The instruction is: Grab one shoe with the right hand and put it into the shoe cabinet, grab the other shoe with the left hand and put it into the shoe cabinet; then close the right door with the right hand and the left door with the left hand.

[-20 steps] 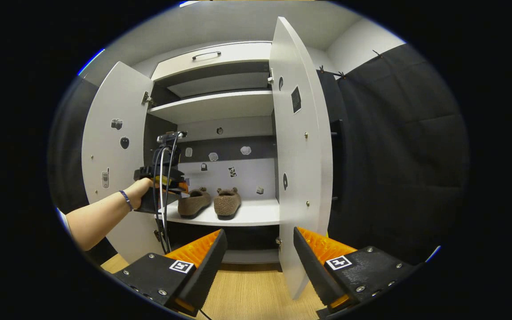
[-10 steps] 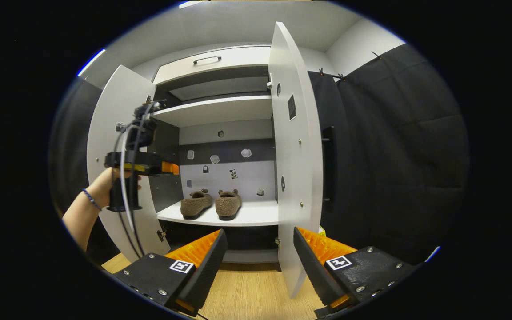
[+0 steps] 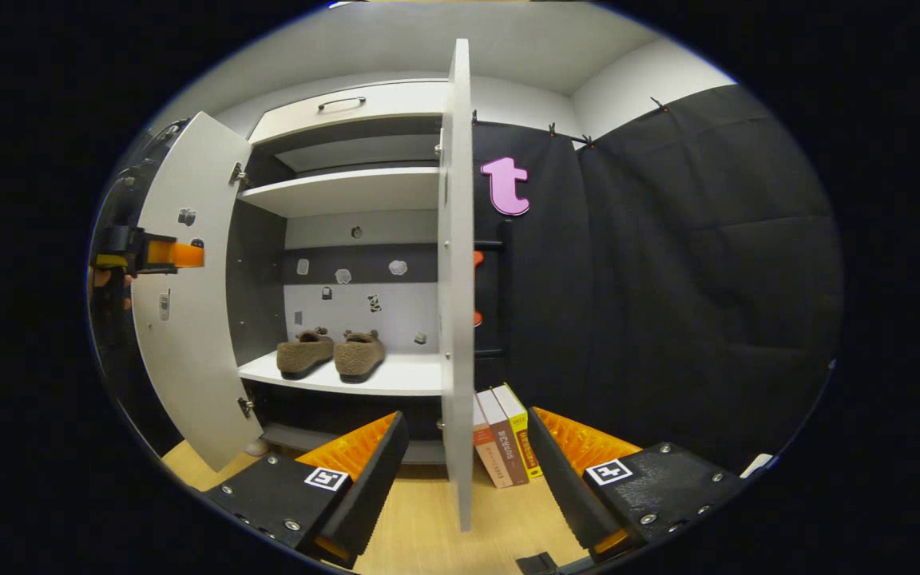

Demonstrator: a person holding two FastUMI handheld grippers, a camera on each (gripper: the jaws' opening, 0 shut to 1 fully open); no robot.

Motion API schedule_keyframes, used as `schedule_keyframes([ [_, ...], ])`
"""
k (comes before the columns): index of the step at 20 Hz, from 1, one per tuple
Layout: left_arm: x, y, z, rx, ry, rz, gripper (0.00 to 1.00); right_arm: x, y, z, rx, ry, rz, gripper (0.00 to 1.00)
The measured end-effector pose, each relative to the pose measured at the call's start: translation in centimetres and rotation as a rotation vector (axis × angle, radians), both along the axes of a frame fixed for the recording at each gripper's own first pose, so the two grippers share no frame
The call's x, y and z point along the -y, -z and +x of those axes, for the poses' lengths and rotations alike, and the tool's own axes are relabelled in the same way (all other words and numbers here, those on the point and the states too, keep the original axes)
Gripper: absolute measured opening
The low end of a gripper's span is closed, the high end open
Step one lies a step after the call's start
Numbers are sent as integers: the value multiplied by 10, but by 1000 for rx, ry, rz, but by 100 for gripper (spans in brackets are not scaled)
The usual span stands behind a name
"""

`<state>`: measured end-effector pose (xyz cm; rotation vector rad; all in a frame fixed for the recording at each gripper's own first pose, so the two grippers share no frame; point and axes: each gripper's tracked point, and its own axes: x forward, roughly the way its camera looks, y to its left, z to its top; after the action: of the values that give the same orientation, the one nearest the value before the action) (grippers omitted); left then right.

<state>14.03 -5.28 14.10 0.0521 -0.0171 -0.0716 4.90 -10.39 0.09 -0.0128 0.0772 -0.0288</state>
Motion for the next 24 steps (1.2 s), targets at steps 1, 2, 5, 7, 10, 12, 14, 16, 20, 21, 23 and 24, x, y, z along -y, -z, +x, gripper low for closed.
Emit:
schedule_keyframes([
  [1, -2, 2, -13, -4, 6, 2, 96, 11, 2, 2, 1, 18, -8, 93],
  [2, -6, 4, -24, -9, 10, 3, 96, 21, 3, 4, 1, 37, -12, 93],
  [5, -13, 7, -57, -14, 19, -9, 96, 52, 7, 8, 4, 85, 9, 92],
  [7, -18, 7, -78, -13, 13, -14, 96, 68, 14, 17, -2, 103, 34, 92],
  [10, -29, 12, -103, -14, -2, -27, 97, 90, 19, 36, 21, 151, 4, 93],
  [12, -40, 12, -113, 7, -12, -38, 94, 95, 23, 50, 26, 158, 3, 92],
  [14, -52, 14, -120, 21, -21, -48, 96, 96, 27, 67, 25, 156, -4, 92],
  [16, -65, 20, -125, 17, -37, -38, 96, 96, 36, 80, 8, 154, -16, 92],
  [20, -85, 31, -131, -11, -57, -39, 96, 88, 40, 90, 3, 126, 5, 93],
  [21, -92, 33, -132, -16, -63, -41, 96, 85, 40, 91, 4, 118, 8, 93],
  [23, -102, 39, -133, -28, -73, -49, 94, 79, 41, 91, 6, 102, 8, 99],
  [24, -105, 41, -134, -34, -73, -54, 94, 74, 41, 91, 8, 93, 8, 99],
])
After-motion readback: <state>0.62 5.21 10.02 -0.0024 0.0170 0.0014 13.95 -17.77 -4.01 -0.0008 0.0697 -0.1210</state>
